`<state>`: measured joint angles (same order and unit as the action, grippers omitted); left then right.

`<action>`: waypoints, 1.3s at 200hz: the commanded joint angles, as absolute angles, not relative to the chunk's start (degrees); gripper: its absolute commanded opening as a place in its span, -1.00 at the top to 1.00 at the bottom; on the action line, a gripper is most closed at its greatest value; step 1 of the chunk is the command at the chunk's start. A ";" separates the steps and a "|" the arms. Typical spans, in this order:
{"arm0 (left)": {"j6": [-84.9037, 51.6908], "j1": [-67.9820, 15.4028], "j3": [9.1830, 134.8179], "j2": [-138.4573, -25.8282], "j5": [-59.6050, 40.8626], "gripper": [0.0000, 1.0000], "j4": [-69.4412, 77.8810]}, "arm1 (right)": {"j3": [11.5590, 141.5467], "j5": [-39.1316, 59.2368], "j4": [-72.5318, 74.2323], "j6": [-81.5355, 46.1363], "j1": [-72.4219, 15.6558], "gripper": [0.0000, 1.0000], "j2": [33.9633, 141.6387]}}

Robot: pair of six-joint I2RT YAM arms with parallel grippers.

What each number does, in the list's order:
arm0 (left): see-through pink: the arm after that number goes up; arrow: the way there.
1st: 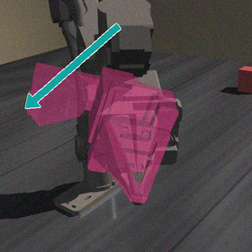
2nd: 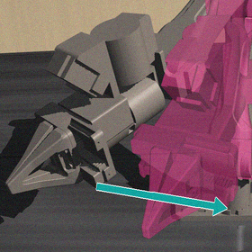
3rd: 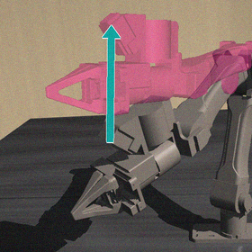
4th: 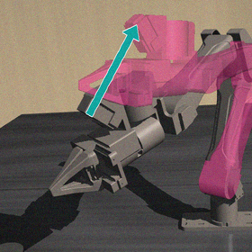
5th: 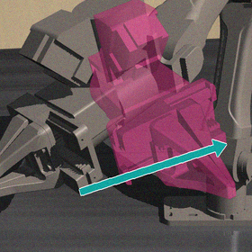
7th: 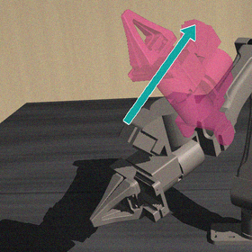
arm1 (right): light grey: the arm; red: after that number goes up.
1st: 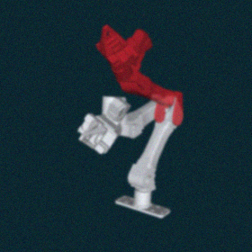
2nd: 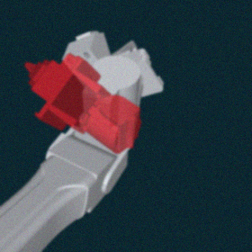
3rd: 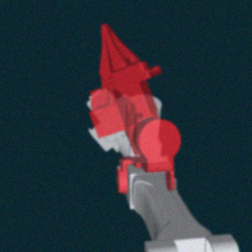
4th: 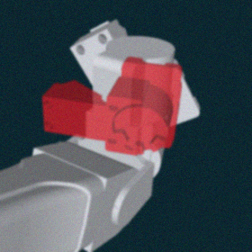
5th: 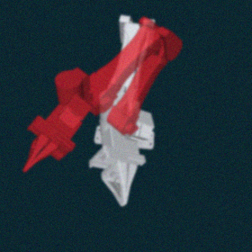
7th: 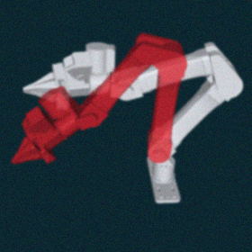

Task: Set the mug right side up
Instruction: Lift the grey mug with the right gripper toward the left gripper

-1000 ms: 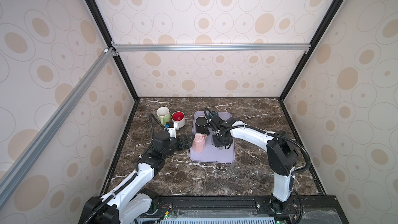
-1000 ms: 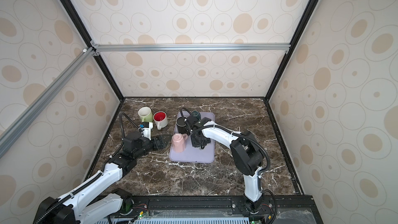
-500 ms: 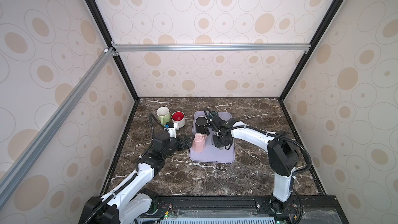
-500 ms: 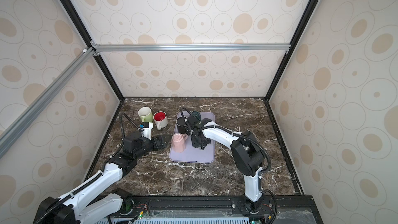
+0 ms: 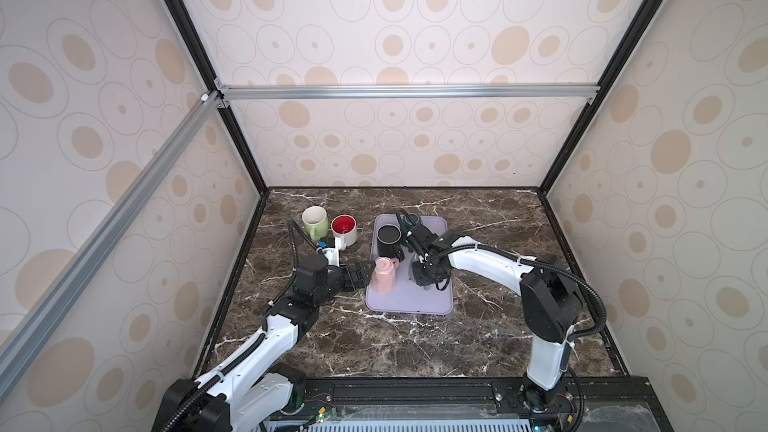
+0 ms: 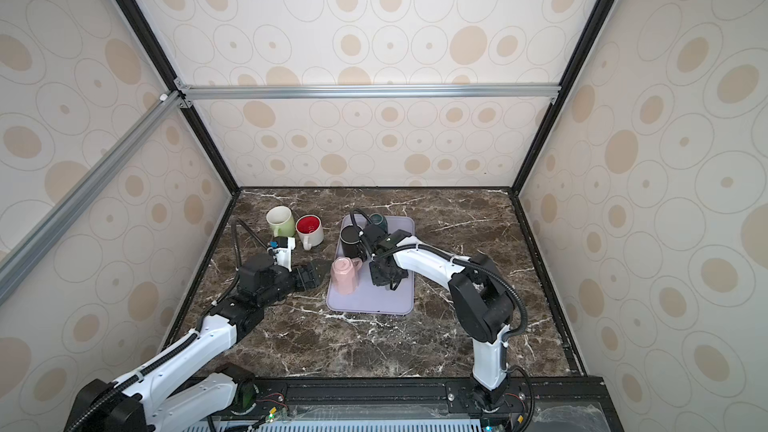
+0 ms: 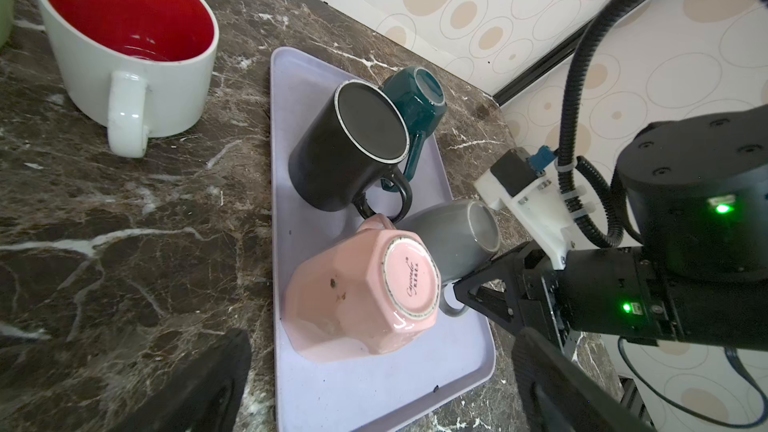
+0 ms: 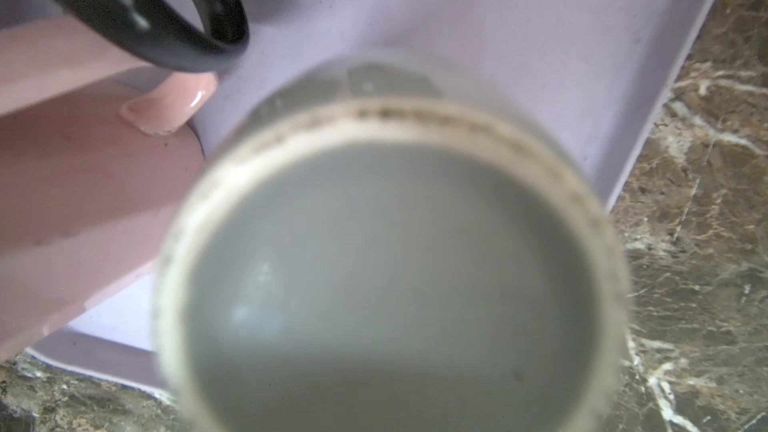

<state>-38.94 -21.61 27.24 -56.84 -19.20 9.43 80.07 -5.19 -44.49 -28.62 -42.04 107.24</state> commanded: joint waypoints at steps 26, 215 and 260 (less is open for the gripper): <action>-39.97 -21.92 28.01 -57.32 -20.33 -0.96 10.89 | 78.40 -4.67 -44.03 -29.02 -42.21 1.00 103.35; -40.52 -21.88 27.95 -59.38 -21.88 -0.96 12.43 | 73.78 -5.75 -40.23 -30.70 -42.11 1.00 92.83; -40.47 -21.73 28.51 -61.00 -23.22 -0.96 12.70 | 71.62 -5.05 -37.82 -31.04 -42.09 1.00 87.45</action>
<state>-40.21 -21.61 27.24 -60.40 -22.20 10.96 72.16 -4.01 -40.80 -30.06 -42.04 92.03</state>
